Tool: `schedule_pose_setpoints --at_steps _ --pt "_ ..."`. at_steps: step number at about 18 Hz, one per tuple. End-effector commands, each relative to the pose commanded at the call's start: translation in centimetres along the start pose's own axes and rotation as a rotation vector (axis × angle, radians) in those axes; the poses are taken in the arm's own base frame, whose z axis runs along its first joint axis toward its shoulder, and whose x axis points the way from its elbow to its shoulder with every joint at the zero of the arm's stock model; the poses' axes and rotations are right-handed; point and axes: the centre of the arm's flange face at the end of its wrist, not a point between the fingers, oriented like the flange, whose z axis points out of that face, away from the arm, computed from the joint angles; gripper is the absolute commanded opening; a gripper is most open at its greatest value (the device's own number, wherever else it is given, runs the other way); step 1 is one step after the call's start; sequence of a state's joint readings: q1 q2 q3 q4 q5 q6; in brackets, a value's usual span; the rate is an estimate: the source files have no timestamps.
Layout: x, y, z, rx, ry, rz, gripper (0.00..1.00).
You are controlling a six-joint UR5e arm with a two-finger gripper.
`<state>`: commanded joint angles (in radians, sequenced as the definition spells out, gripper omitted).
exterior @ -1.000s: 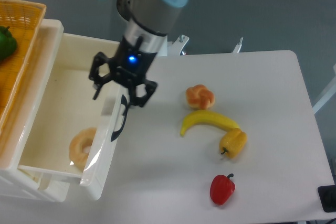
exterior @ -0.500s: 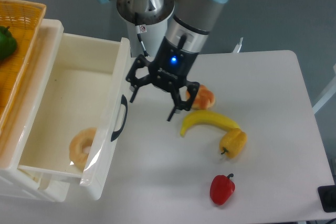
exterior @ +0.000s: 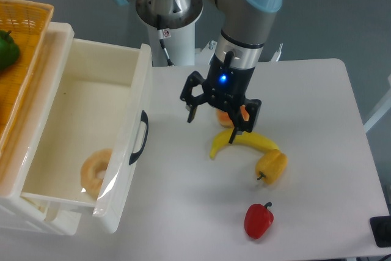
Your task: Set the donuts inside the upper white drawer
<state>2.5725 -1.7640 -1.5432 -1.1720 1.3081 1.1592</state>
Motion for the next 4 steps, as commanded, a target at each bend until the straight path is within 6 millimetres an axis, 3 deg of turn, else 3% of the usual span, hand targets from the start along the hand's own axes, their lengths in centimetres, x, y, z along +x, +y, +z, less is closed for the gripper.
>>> schedule_pose_setpoints --at_steps 4 --pt "-0.8 0.8 1.8 -0.136 -0.039 0.090 1.00"
